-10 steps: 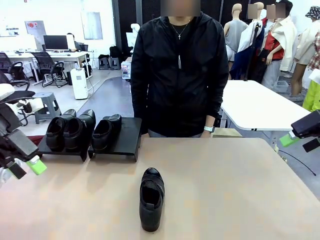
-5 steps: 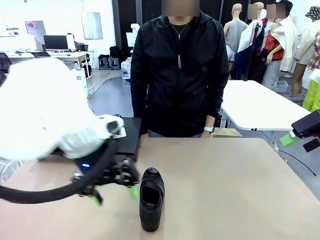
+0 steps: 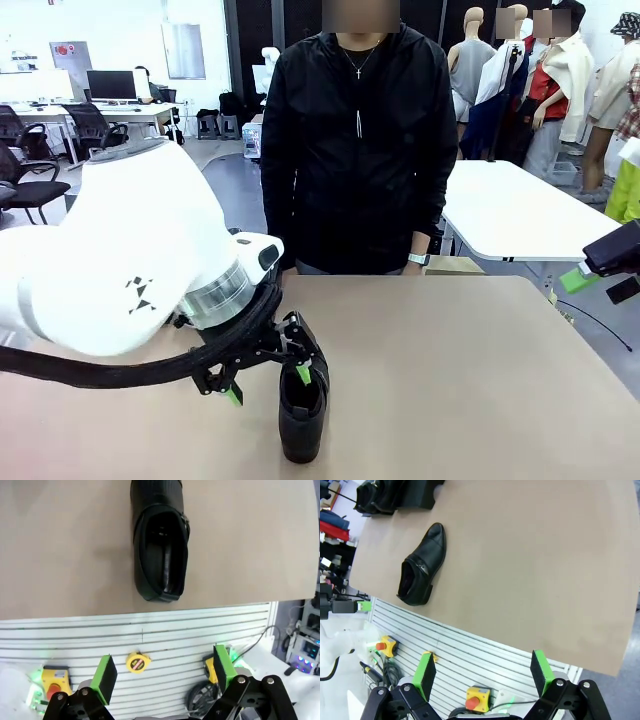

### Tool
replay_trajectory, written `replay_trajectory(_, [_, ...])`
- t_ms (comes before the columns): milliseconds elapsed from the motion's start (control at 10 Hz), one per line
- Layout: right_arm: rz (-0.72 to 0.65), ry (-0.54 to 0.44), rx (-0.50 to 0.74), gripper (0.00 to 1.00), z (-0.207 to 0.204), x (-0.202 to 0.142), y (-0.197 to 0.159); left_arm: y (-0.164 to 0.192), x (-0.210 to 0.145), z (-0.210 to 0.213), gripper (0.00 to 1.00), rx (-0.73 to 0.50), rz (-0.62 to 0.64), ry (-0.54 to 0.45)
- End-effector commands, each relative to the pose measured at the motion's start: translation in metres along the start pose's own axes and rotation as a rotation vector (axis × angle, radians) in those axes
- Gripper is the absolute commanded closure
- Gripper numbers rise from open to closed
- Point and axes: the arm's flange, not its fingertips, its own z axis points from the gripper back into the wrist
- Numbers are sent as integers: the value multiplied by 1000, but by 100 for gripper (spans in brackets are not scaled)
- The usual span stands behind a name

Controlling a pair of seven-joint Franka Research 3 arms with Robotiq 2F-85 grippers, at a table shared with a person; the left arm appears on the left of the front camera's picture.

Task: Organize the shoes by placing them on the stand.
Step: Place the Shoe from the middle of the table onto the Shoes Stand.

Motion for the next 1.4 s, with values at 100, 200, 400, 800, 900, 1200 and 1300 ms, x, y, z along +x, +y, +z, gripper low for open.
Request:
replay_trajectory(100, [1, -12, 16, 0, 2, 1, 0, 0, 0, 0, 0, 0, 0, 0])
replay_trajectory(200, [1, -12, 16, 0, 2, 1, 0, -6, 17, -18, 0, 62, -64, -5])
replay_trajectory(400, [1, -12, 16, 0, 2, 1, 0, -10, 48, -52, 0, 108, -194, 105])
replay_trajectory(800, [1, -12, 16, 0, 2, 1, 0, -12, 80, -99, 0, 178, -152, 94])
replay_trajectory(900, [1, -12, 16, 0, 2, 1, 0, -13, 85, -112, 0, 164, -155, 121])
replay_trajectory(1200, [1, -12, 16, 0, 2, 1, 0, -17, 93, -134, 7, 235, -167, 114])
replay_trajectory(1300, [1, -12, 16, 0, 2, 1, 0, -17, 91, -138, 65, 262, -145, 116])
